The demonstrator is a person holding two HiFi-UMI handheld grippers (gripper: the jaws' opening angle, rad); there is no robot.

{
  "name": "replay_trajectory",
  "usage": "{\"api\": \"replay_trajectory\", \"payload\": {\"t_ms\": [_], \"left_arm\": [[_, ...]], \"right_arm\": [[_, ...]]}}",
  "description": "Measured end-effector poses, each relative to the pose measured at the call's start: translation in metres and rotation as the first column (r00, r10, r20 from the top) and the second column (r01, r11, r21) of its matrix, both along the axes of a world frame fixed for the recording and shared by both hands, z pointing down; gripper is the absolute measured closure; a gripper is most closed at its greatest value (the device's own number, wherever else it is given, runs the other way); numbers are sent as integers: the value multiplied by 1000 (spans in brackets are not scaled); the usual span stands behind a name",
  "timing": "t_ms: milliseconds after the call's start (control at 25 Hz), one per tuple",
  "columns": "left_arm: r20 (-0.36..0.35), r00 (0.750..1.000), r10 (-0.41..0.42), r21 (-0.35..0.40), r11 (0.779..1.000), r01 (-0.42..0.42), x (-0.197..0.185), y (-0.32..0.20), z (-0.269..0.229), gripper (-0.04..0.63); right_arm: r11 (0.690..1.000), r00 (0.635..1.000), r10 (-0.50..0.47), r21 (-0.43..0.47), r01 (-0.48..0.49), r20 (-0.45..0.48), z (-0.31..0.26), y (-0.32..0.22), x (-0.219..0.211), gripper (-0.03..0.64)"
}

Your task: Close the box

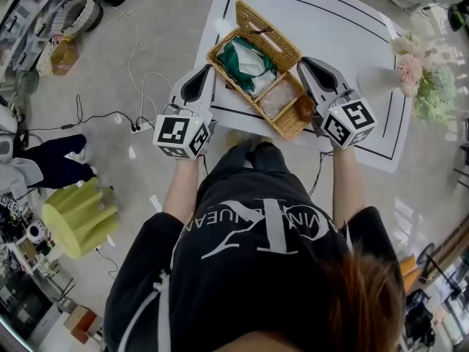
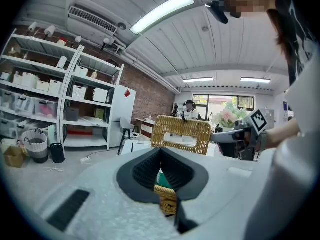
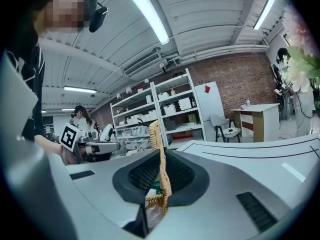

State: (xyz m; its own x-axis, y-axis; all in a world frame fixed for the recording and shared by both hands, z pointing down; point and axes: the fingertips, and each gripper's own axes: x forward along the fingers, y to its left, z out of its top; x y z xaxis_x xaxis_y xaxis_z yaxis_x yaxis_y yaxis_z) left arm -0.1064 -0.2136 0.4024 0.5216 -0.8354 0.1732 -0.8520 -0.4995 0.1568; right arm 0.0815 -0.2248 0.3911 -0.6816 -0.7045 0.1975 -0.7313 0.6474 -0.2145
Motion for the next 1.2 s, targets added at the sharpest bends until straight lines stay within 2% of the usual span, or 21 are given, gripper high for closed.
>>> {"api": "replay_trajectory", "payload": {"t_ms": [120,200,240,280,360,440,480,560,640,880,1200], "left_arm": [[2,1000,-3,-5,1000,3,-1,1,2,584],[4,1000,-4,-7,1000,4,-1,1,3,584],[4,1000,-4,-7,1000,5,-2,0,3,584],[5,1000,-6,-8,1000,6,-3,0,3,584],[7,1000,-11,-9,1000,11,-5,-1,4,584],[7,1000,-12,-11,1000,12,-7,-1,4,584],[9,1000,-12,-13,1000,12,-8,-1,4,584],[13,1000,-14,-16,1000,14,-8,-1,5,584],[13,1000,-17,-17,1000,17,-10,2,5,584],[13,999,-49,-15,999,49,-24,4,4,584],[3,998,-69,-8,998,69,-33,10,2,584]], "right_arm": [[1000,1000,1,-1,-1,17,0,1,0,596],[999,998,-32,-9,32,62,-1,5,-1,574],[998,994,-64,-14,65,88,-2,9,-4,553],[995,990,-96,-18,98,106,-1,12,-7,497],[992,987,-123,-17,126,105,1,14,-13,469],[995,992,-102,-9,103,70,5,4,-14,435],[996,994,-93,-5,94,63,5,-3,-15,440],[995,994,-99,16,99,53,0,-14,-22,543],[992,993,-121,47,121,2,-5,-12,-31,568],[971,962,-209,76,225,-177,-4,11,-58,545],[951,914,-259,82,298,-311,6,26,-73,525]]}}
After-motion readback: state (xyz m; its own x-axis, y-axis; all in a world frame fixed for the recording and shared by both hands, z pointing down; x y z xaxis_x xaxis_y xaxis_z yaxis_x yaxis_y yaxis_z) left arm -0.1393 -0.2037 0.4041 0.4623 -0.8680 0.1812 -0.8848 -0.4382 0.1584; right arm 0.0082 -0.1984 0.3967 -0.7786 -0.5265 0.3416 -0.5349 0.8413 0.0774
